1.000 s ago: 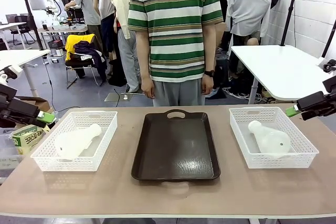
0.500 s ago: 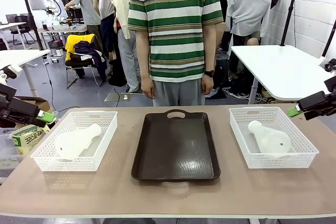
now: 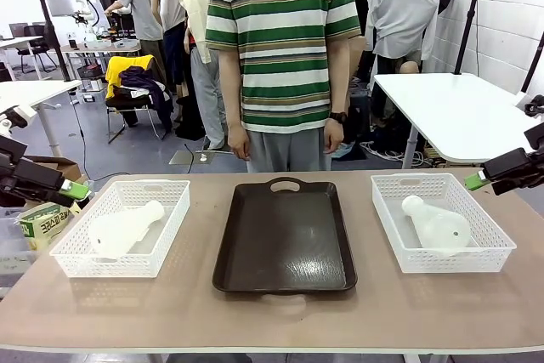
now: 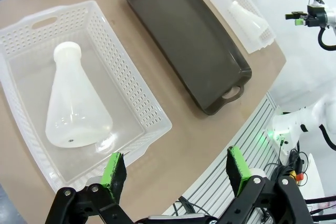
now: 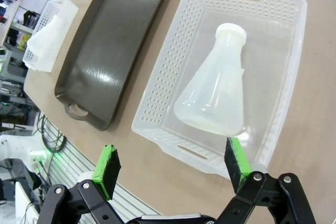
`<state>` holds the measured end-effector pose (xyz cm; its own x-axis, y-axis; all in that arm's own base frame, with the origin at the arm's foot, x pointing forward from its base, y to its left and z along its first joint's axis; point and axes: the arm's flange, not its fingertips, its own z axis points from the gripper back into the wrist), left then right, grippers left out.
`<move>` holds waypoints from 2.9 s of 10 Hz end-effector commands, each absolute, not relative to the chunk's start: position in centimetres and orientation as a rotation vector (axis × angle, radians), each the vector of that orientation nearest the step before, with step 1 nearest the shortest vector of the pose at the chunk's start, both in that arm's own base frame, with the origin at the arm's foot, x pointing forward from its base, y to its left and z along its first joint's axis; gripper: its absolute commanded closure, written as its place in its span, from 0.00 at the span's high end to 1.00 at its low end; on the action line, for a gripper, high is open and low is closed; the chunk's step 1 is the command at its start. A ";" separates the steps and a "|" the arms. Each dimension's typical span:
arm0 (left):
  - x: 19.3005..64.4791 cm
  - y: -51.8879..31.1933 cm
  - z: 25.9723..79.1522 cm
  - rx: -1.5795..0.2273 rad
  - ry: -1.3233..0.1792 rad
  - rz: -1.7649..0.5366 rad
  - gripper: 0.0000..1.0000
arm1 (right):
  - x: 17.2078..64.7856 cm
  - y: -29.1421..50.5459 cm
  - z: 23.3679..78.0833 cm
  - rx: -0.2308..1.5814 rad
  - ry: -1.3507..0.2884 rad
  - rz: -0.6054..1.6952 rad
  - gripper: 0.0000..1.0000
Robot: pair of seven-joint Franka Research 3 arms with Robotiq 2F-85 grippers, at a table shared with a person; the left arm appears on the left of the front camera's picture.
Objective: Prepare the laboratory tools.
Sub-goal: Pick up the Big flask that the person points to.
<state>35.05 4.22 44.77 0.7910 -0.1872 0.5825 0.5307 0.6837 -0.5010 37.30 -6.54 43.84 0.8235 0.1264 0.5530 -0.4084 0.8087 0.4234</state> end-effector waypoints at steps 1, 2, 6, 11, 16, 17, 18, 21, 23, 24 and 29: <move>35.2 4.3 44.6 -0.727 -0.531 -0.432 1.00 | 37.5 -6.5 43.6 0.581 -0.539 0.300 1.00; 35.2 4.3 44.6 -0.727 -0.531 -0.432 1.00 | 37.5 -6.5 43.6 0.581 -0.539 0.300 1.00; 35.2 4.3 44.6 -0.727 -0.531 -0.432 1.00 | 37.5 -6.5 43.6 0.581 -0.539 0.300 1.00; 35.2 4.3 44.6 -0.727 -0.531 -0.432 1.00 | 37.5 -6.5 43.6 0.581 -0.539 0.300 1.00; 35.2 4.3 44.6 -0.727 -0.531 -0.432 1.00 | 37.5 -6.5 43.6 0.581 -0.539 0.300 1.00; 35.2 4.3 44.6 -0.727 -0.531 -0.432 1.00 | 37.5 -6.5 43.6 0.581 -0.539 0.300 1.00; 35.2 4.3 44.6 -0.727 -0.531 -0.432 1.00 | 37.5 -6.5 43.6 0.581 -0.539 0.300 1.00; 35.2 4.3 44.6 -0.727 -0.531 -0.432 1.00 | 37.3 -6.6 43.8 0.562 -0.530 0.300 1.00; 35.2 4.3 44.6 -0.727 -0.531 -0.432 1.00 | 38.9 -4.7 47.7 0.347 -0.517 0.356 1.00; 35.2 4.3 44.6 -0.727 -0.531 -0.432 1.00 | 41.0 -2.9 48.9 0.218 -0.504 0.399 1.00; 35.2 4.3 44.6 -0.727 -0.531 -0.432 1.00 | 50.4 5.0 45.4 -0.187 -0.306 0.491 1.00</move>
